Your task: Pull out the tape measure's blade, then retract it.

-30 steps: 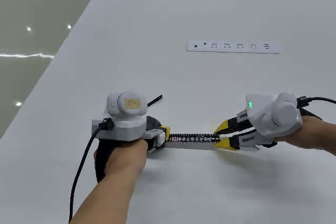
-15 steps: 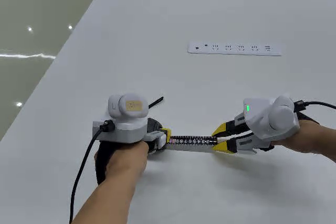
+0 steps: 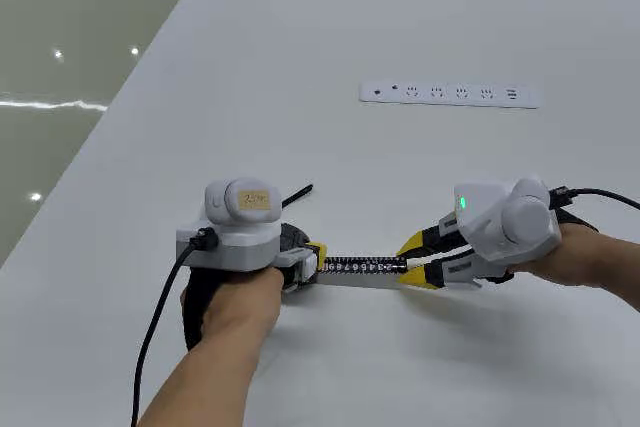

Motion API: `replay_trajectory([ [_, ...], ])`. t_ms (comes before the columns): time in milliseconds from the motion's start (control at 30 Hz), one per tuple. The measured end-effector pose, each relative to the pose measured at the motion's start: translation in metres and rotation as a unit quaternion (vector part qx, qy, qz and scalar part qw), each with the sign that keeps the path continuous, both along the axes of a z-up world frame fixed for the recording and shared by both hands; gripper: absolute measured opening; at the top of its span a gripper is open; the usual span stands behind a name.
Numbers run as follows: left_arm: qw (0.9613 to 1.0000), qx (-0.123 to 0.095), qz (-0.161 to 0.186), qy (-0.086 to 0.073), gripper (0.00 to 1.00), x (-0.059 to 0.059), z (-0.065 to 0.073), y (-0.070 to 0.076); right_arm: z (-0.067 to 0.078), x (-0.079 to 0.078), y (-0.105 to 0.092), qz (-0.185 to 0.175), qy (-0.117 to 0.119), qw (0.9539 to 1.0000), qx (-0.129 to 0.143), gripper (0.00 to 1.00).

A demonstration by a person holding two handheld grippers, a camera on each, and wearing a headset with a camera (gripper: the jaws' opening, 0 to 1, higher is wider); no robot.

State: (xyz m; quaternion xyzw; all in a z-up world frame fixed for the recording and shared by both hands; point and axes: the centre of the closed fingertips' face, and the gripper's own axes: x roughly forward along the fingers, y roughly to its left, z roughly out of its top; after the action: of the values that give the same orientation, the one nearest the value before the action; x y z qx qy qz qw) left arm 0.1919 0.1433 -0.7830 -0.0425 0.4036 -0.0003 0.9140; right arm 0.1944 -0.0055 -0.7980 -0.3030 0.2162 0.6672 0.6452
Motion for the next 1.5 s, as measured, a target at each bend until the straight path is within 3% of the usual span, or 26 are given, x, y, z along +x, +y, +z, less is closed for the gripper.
replay_trajectory([
  [600,1.0000,-0.002,0.001,-0.001,0.61,-0.001,0.002,-0.001,-0.001,0.000,0.009,0.007,0.000,1.0000,0.001,0.14],
  [700,1.0000,-0.002,0.001,-0.001,0.61,-0.006,0.005,-0.005,0.000,-0.002,0.011,0.008,0.000,1.0000,0.001,0.14],
  [867,1.0000,-0.002,0.001,-0.001,0.61,-0.002,0.002,-0.001,0.000,-0.003,0.013,0.009,0.001,1.0000,0.003,0.14],
  [1267,1.0000,-0.003,0.001,-0.002,0.61,-0.005,0.005,-0.005,0.000,-0.003,0.018,0.011,0.002,0.9999,0.003,0.14],
  [1500,1.0000,-0.003,-0.002,-0.001,0.61,0.001,0.002,-0.003,0.000,-0.005,0.021,0.010,0.002,0.9999,0.003,0.14],
])
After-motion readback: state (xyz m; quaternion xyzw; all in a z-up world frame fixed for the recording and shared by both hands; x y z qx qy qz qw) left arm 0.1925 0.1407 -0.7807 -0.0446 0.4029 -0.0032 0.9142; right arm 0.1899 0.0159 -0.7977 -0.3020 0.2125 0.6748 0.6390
